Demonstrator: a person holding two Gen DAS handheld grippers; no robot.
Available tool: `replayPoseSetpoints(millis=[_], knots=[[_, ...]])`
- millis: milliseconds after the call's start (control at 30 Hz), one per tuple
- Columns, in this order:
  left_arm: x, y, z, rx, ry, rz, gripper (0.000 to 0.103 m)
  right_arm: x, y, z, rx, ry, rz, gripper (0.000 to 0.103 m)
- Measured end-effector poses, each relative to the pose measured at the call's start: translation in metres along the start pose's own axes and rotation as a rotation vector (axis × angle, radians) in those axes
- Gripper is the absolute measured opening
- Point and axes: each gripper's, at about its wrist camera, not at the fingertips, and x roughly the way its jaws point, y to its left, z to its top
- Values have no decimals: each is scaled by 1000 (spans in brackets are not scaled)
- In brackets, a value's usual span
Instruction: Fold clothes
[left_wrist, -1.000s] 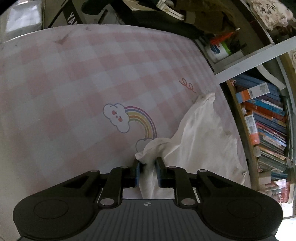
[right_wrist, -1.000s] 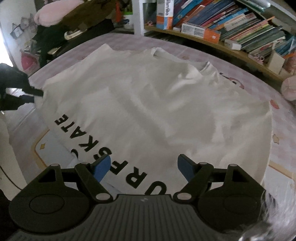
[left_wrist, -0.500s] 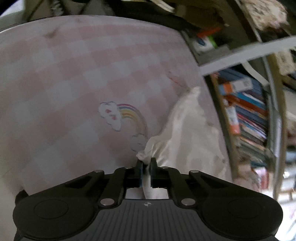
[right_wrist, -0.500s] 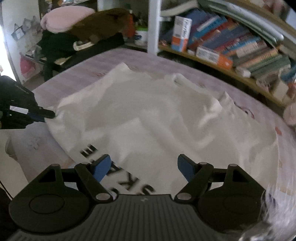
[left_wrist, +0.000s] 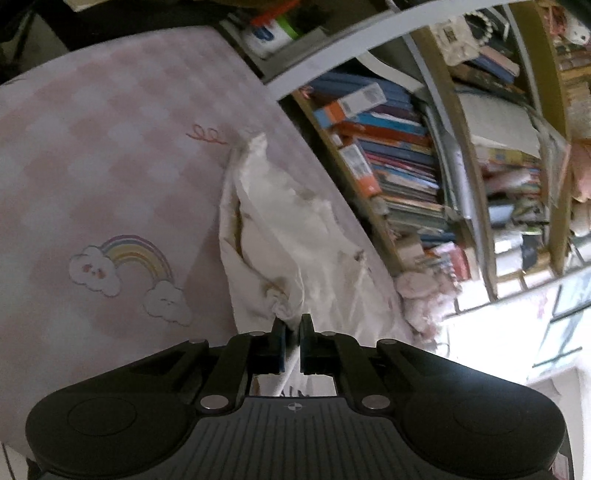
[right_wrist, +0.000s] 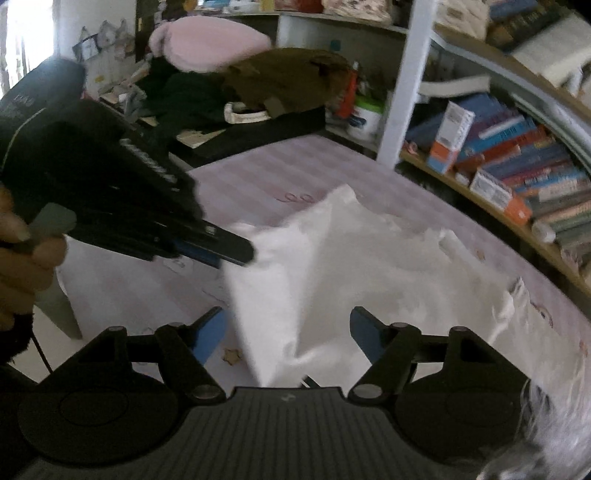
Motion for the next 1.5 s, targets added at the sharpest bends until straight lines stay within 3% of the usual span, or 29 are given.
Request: replayPoseSetpoints(millis=[333, 433, 567, 633, 700, 767, 800, 833, 1100, 1267, 1500], knots=[[3, 10, 2, 7, 56, -80, 5, 29, 32, 17, -76, 51, -3, 51], [4, 12, 3, 9, 64, -91, 5, 42, 37, 20, -100, 64, -23, 39], [4, 15, 7, 30, 73, -93, 5, 55, 39, 23, -105, 85, -39, 15], [2, 16, 11, 34, 80, -93, 11, 56, 33, 23, -69, 92, -25, 7], [-1, 22, 14, 22, 87, -110, 20, 55, 26, 24, -25, 97, -28, 5], [-5, 28, 17, -5, 69, -102, 47, 54, 19, 25, 11, 100, -39, 5], [-7, 33, 19, -26, 56, -93, 68, 53, 16, 25, 26, 98, -44, 5], [-8, 38, 20, -47, 45, -93, 77, 52, 14, 26, 40, 96, -47, 5], [16, 64, 29, -191, 56, -115, 80, 43, 2, 28, 124, 88, -41, 5], [32, 73, 29, -253, 65, -196, 80, 42, 3, 27, 135, 98, -36, 5], [40, 76, 28, -292, 77, -238, 82, 41, 5, 28, 122, 105, -27, 5]])
